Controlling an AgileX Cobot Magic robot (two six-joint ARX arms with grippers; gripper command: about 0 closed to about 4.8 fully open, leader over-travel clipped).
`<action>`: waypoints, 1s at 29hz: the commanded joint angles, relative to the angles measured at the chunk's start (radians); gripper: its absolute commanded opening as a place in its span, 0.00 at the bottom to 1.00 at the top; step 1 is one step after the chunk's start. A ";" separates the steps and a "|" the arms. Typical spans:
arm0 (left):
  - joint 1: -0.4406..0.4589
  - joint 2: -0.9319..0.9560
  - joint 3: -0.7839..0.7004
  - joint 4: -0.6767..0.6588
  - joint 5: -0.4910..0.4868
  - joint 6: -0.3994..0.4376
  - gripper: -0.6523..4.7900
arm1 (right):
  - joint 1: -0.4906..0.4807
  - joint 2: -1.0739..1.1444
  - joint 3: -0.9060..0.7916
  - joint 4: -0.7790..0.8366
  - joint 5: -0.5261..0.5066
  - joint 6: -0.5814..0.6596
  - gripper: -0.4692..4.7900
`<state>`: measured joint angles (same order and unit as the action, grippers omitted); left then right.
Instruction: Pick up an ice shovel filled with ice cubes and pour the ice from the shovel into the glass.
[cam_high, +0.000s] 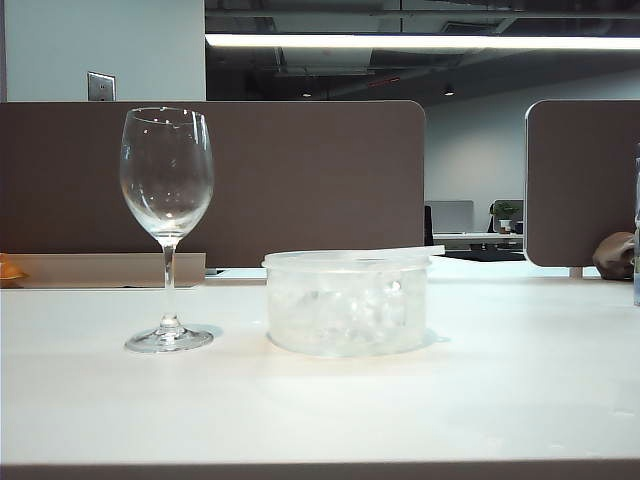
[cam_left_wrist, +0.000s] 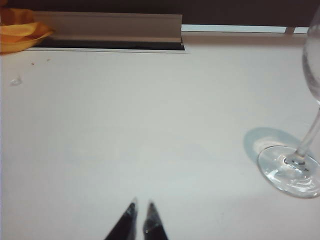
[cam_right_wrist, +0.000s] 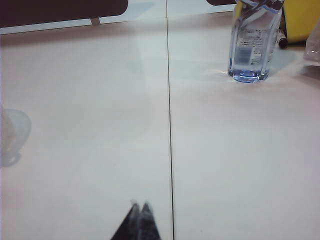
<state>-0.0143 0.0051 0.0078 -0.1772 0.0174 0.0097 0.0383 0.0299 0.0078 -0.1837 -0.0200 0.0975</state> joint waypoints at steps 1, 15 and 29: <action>0.000 0.001 0.000 -0.001 0.005 0.002 0.17 | 0.002 0.000 -0.007 0.004 -0.002 0.003 0.08; -0.005 0.001 0.000 -0.002 0.005 0.002 0.17 | 0.002 0.000 -0.007 0.004 -0.002 0.003 0.08; -0.319 0.001 0.000 -0.002 0.005 0.002 0.17 | 0.002 0.000 -0.007 0.004 -0.002 0.003 0.08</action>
<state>-0.3012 0.0051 0.0078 -0.1772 0.0196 0.0093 0.0383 0.0299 0.0078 -0.1841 -0.0200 0.0975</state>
